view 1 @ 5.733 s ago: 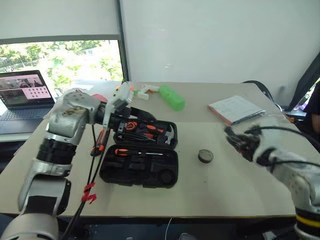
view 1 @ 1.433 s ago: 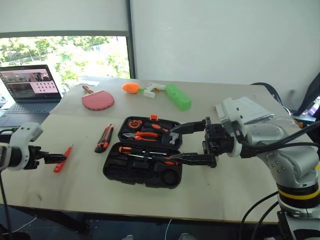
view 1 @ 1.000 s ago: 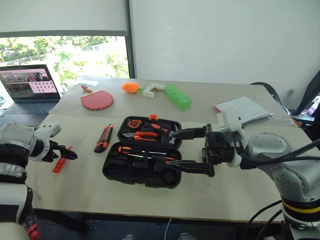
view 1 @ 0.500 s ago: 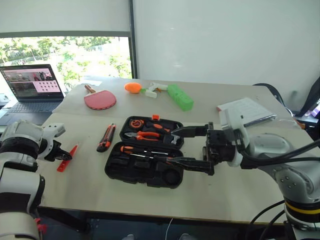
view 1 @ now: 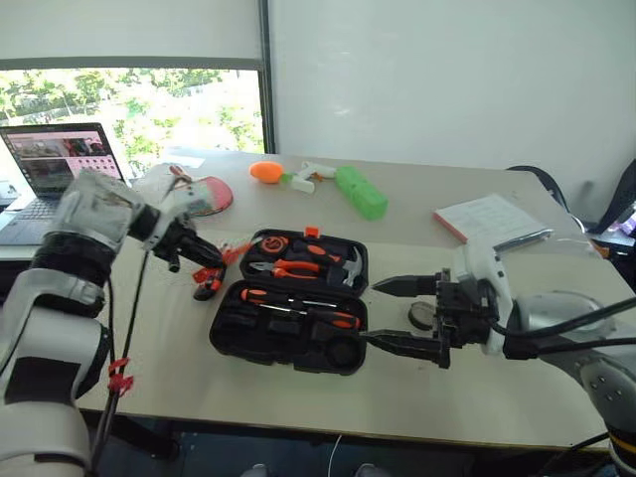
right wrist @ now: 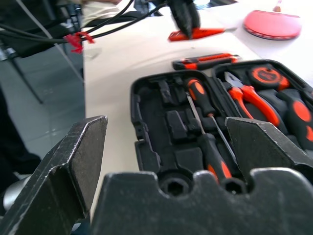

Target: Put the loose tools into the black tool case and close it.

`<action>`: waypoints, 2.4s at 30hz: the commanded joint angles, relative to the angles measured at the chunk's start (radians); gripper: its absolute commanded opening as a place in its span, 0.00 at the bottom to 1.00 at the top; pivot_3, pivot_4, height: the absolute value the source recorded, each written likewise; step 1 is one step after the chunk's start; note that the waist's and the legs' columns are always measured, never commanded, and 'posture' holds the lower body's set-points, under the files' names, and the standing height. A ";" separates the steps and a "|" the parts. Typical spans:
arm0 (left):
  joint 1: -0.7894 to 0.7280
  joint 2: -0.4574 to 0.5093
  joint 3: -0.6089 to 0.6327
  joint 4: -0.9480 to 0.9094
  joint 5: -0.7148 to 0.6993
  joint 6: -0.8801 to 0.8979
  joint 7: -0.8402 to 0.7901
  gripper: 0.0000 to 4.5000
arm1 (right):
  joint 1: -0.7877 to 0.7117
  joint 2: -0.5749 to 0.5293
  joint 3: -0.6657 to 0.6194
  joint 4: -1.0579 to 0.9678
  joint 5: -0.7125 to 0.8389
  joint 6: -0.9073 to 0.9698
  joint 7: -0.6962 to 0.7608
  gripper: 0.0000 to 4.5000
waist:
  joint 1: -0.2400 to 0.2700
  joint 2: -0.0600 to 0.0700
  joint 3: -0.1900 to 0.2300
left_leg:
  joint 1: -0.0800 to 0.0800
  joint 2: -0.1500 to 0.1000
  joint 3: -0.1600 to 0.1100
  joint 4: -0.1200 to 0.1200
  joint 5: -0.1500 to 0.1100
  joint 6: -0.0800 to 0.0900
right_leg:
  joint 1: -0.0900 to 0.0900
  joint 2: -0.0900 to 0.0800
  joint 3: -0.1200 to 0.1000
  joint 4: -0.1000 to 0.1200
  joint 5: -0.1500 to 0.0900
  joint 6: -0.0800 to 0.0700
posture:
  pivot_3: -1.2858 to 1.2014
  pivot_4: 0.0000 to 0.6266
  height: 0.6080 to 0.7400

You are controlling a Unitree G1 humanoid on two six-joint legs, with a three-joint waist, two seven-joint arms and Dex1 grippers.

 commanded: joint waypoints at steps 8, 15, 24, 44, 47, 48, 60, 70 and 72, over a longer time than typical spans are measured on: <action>-0.075 -0.046 -0.286 0.000 -0.102 -0.273 -0.007 0.09 | 0.090 -0.011 -0.097 -0.120 0.082 0.002 -0.143 1.00 | -0.010 0.000 0.000 | 0.000 0.000 0.000 0.002 0.000 0.000 | 0.000 0.000 0.001 0.000 0.000 0.000 | 0.52 0.24 0.99; -0.084 -0.088 -0.368 0.036 -0.058 -0.420 -0.007 0.09 | 0.102 -0.012 -0.102 -0.130 0.111 -0.006 -0.191 1.00 | -0.010 0.000 0.000 | -0.001 -0.001 0.000 0.002 0.000 0.000 | 0.000 0.000 0.001 0.000 0.000 0.001 | 0.52 0.24 0.99; -0.083 -0.166 -0.374 0.124 0.026 -0.500 -0.007 0.09 | 0.098 -0.013 -0.087 -0.129 0.111 -0.016 -0.216 1.00 | -0.009 0.000 0.000 | 0.000 -0.001 0.000 0.002 0.000 0.000 | 0.001 0.000 0.001 0.000 0.000 0.001 | 0.52 0.24 0.99; -0.035 -0.165 -0.327 0.175 0.124 -0.487 -0.007 0.09 | 0.085 -0.011 -0.064 -0.123 0.087 -0.040 -0.212 1.00 | -0.010 0.000 0.000 | 0.001 -0.001 -0.001 0.002 0.001 0.002 | 0.003 0.000 0.001 0.001 0.001 0.001 | 0.52 0.24 0.99; -0.033 -0.170 -0.323 0.183 0.116 -0.470 -0.007 0.09 | 0.081 -0.011 -0.062 -0.120 0.084 -0.041 -0.207 1.00 | -0.012 0.000 0.000 | 0.001 -0.001 -0.001 0.002 0.001 0.002 | 0.003 0.000 0.001 0.001 0.001 0.001 | 0.52 0.24 0.99; -0.035 -0.176 -0.316 0.192 0.117 -0.463 -0.007 0.09 | 0.079 -0.010 -0.059 -0.119 0.081 -0.042 -0.205 1.00 | -0.012 0.000 0.000 | 0.001 -0.001 -0.001 0.002 0.001 0.002 | 0.003 0.000 0.001 0.001 0.001 0.001 | 0.52 0.24 0.99; -0.036 -0.173 -0.324 0.191 0.089 -0.462 -0.007 0.09 | 0.061 -0.002 -0.039 -0.111 0.069 -0.042 -0.202 1.00 | -0.013 0.000 0.000 | 0.001 -0.001 -0.001 0.002 0.001 0.002 | 0.002 0.001 0.001 0.001 0.001 0.001 | 0.52 0.24 0.99; -0.046 -0.169 -0.359 0.185 0.049 -0.552 -0.007 0.09 | 0.054 0.005 -0.029 -0.107 0.057 -0.044 -0.200 1.00 | -0.011 0.000 0.000 | 0.001 -0.001 -0.001 0.002 0.001 0.002 | 0.002 0.000 0.001 0.000 0.001 0.001 | 0.52 0.24 0.99; -0.050 -0.171 -0.359 0.198 0.057 -0.571 -0.007 0.09 | 0.053 0.007 -0.027 -0.109 0.057 -0.043 -0.203 1.00 | -0.012 0.000 0.000 | 0.001 -0.001 -0.001 0.002 0.001 0.002 | 0.002 0.000 0.001 0.000 0.001 0.001 | 0.52 0.24 0.99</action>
